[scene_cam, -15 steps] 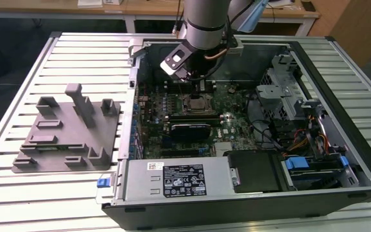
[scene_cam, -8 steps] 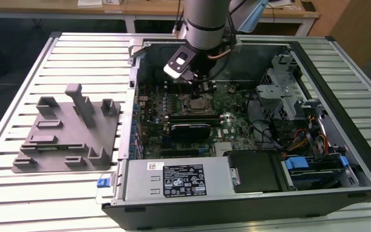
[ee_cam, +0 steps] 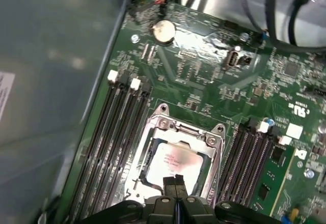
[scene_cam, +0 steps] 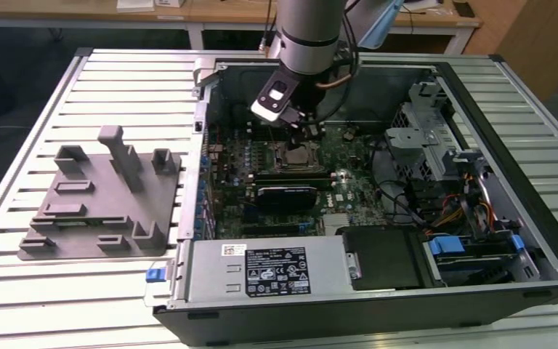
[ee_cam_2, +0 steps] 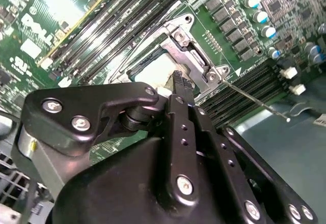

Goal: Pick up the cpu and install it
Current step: 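Close the cpu cover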

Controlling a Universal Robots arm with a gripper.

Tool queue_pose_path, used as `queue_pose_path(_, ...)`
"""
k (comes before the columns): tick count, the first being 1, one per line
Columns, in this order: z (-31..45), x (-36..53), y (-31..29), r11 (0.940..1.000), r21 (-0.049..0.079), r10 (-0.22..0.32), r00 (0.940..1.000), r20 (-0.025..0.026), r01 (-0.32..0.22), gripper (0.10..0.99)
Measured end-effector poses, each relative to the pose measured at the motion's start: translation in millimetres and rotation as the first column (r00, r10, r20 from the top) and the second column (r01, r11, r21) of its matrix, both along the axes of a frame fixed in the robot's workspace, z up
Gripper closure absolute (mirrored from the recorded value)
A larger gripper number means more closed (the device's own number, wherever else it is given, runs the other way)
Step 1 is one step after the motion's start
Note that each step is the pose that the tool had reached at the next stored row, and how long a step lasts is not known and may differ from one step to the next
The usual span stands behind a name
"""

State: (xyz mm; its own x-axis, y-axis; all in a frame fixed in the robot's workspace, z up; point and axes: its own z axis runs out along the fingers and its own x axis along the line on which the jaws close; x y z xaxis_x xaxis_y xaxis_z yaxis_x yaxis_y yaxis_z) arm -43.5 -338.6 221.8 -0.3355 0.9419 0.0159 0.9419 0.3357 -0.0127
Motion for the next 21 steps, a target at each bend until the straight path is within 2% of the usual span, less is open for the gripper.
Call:
queue_pose_path(5,0.0,0.0,0.0,0.9971,0.0,0.076,0.9971,0.0,-0.076,0.98)
queue_pose_path(11,0.0,0.0,0.0,0.9861,0.0,0.166,0.9861,-0.0001,-0.166,0.98)
queue_pose_path(16,0.0,0.0,0.0,0.9707,0.0,0.24,0.9707,0.0,-0.24,0.98)
queue_pose_path(19,0.0,0.0,0.0,0.9579,0.0,0.287,0.9579,0.0,-0.287,0.98)
queue_pose_path(21,0.0,0.0,0.0,0.9474,0.0,0.32,0.9474,0.0,-0.32,0.98)
